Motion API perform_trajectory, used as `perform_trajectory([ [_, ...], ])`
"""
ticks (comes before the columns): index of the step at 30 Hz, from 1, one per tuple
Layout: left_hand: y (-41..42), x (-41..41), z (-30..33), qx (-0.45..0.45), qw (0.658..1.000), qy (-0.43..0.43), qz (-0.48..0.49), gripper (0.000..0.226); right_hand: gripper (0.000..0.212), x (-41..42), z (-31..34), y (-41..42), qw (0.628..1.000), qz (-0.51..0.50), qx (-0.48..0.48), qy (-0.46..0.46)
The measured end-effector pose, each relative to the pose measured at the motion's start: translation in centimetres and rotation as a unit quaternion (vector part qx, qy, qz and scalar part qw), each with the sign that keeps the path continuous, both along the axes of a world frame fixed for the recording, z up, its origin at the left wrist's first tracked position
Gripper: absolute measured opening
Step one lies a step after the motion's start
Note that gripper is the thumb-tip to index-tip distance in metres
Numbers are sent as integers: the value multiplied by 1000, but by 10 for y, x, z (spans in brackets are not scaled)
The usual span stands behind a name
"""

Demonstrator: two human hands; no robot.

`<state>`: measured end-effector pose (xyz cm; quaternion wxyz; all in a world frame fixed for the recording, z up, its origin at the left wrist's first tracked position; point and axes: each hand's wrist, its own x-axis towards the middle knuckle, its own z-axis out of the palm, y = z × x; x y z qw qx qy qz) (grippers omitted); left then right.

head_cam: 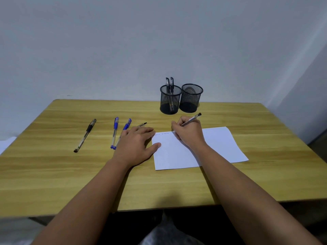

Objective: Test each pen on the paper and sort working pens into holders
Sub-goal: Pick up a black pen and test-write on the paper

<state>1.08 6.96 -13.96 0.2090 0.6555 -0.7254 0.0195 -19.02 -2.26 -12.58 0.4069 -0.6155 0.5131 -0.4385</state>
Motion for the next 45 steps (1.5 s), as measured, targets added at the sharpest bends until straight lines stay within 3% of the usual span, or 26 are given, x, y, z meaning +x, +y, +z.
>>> perform_trajectory([
  [10,0,1,0,9,1000,6,2,63,39,0,0,1,999,19,-23,41],
  [15,0,2,-1,8,1000,9,1,61,29,0,1,0,999,2,-10,38],
  [20,0,1,0,8,1000,3,2,60,37,1,-5,-4,998,4,-23,59],
  [31,0,1,-1,6,1000,1,3,64,40,-1,-2,-2,999,-31,-12,-22],
  [40,0,1,-1,8,1000,-1,4,64,33,0,-3,-5,999,-16,-20,47],
  [45,0,0,0,6,1000,1,4,64,32,0,-5,-5,999,-20,-13,33],
])
